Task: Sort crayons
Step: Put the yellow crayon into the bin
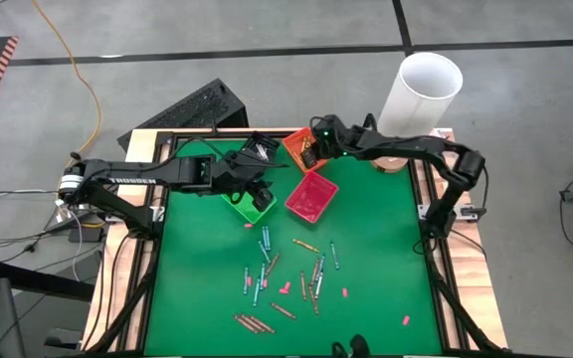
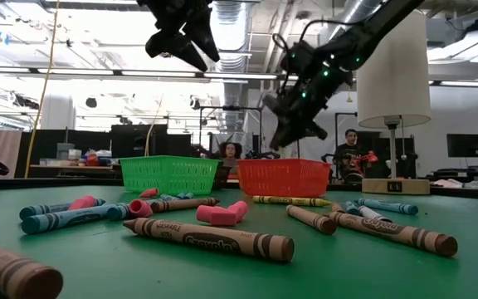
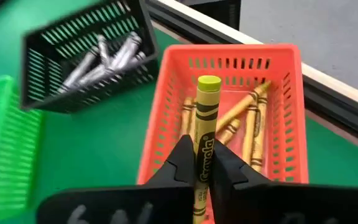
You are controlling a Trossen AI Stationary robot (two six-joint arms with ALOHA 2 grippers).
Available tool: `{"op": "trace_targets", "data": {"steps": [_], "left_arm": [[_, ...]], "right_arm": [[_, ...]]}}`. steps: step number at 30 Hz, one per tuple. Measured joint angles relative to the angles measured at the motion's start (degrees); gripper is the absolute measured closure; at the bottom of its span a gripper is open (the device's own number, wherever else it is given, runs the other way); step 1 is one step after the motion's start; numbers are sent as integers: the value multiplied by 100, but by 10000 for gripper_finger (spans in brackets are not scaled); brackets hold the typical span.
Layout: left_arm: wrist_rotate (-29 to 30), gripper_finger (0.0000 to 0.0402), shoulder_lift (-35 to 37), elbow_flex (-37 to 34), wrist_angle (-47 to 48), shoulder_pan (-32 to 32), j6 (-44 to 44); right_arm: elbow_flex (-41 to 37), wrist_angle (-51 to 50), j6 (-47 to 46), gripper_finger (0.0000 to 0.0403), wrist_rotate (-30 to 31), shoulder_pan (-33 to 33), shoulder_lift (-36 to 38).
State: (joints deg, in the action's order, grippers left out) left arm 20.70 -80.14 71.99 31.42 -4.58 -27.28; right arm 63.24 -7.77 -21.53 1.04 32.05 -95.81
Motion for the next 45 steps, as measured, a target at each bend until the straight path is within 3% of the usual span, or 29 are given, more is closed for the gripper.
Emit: {"op": "trace_targets", "data": {"steps": [9,14,17,22,26,29,34,40,45], "left_arm": [[-132,228,2,0,266,-4,-43],[-580,228,2,0,533,-2,121],[-957,228,-37,0,543,61,487],[-1327,228,-322,2,204,391,1997],[-1913,228,-849,7,-650,501,2756],[-2446,228,-1401,7,-1405,487,2924],[-2752,228,-2269,96,-2352,503,3392],[-3692,228,-3081,500,-2646,464,3495],[-4064,228,-3524,739,-2662,459,3735]], "right_arm": [[2,161,252,266,-29,81,-83],[0,179,253,230,-403,202,237],[0,167,343,225,-538,230,664],[0,145,512,229,-707,338,1725],[2,60,527,234,-706,467,2575],[2,-25,549,235,-704,530,3186],[2,-408,687,235,-658,667,3987],[2,-1151,705,239,-535,824,4524],[2,-1532,722,239,-540,861,4738]]}}
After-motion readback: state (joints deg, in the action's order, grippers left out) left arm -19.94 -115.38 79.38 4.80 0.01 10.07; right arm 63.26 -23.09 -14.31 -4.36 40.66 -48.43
